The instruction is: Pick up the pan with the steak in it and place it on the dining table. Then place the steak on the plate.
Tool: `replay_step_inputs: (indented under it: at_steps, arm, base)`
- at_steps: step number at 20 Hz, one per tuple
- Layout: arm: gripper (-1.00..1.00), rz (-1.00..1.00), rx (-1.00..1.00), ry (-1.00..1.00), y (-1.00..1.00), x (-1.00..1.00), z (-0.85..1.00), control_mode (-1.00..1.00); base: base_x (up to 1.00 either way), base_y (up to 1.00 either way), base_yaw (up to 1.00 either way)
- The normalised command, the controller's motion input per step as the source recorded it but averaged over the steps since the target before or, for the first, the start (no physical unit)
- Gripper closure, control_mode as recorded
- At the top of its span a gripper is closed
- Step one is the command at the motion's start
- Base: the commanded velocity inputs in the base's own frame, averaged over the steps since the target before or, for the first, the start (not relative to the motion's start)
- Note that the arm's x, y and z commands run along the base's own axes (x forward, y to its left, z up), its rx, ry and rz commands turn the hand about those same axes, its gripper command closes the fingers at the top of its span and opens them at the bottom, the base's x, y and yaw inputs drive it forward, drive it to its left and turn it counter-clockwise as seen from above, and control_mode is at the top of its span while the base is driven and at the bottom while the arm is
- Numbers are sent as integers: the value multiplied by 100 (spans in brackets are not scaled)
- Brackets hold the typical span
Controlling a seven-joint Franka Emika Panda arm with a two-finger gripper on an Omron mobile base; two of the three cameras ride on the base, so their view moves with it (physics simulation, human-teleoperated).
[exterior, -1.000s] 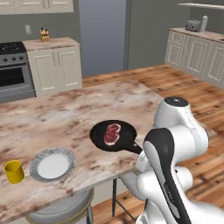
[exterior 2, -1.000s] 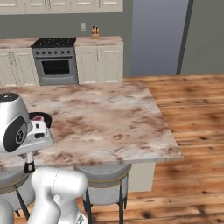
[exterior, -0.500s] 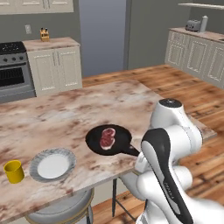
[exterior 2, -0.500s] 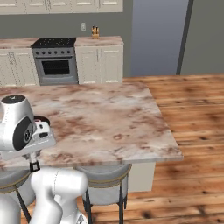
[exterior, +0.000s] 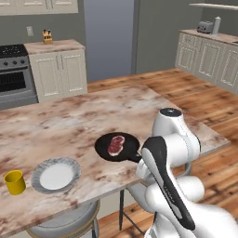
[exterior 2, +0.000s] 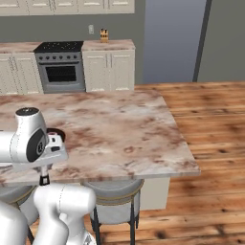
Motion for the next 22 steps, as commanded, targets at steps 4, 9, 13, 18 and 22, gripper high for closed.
replay_step_inputs:
  at_steps: [4, 9, 13, 18, 22]
  arm:
    - [100, -11, 0, 1, 7, 54, -43, -100]
    - [100, -5, -1, 1, 17, 15, -58, -100]
    - [100, -1, 0, 0, 24, 9, -52, -100]
    - [100, 0, 0, 0, 20, 27, -33, -100]
    - [100, 0, 0, 0, 22, 46, -37, -100]
  base:
    - [0, 0, 0]
    - [0, 0, 0]
    - [0, 0, 0]
    - [0, 0, 0]
    - [0, 0, 0]
